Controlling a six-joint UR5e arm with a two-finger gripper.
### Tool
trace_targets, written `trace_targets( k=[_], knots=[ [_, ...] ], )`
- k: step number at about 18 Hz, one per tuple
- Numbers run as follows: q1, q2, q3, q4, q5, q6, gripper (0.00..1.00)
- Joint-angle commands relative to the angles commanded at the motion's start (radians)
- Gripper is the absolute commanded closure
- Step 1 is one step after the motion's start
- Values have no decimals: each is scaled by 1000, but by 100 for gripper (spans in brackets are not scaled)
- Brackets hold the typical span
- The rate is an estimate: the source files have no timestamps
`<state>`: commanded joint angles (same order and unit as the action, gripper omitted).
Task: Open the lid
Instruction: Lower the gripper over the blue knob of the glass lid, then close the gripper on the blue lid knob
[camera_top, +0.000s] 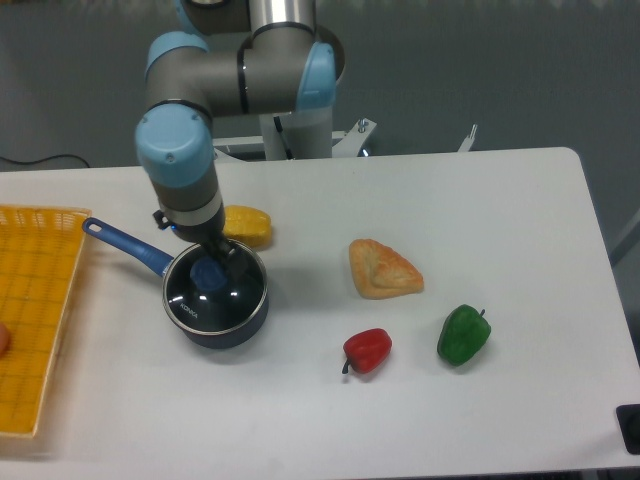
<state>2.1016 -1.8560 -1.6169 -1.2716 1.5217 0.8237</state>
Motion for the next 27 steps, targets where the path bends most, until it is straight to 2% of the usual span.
trace_targets(
  k=[4, 8, 22, 27],
  knots=[
    [-14, -32, 25, -6, 43, 21, 0],
    [-32, -54, 23, -3, 74, 22, 0],
    [-32, -55, -4, 0, 75, 52, 0],
    [-28, -49, -35, 3, 89, 60, 0]
  ],
)
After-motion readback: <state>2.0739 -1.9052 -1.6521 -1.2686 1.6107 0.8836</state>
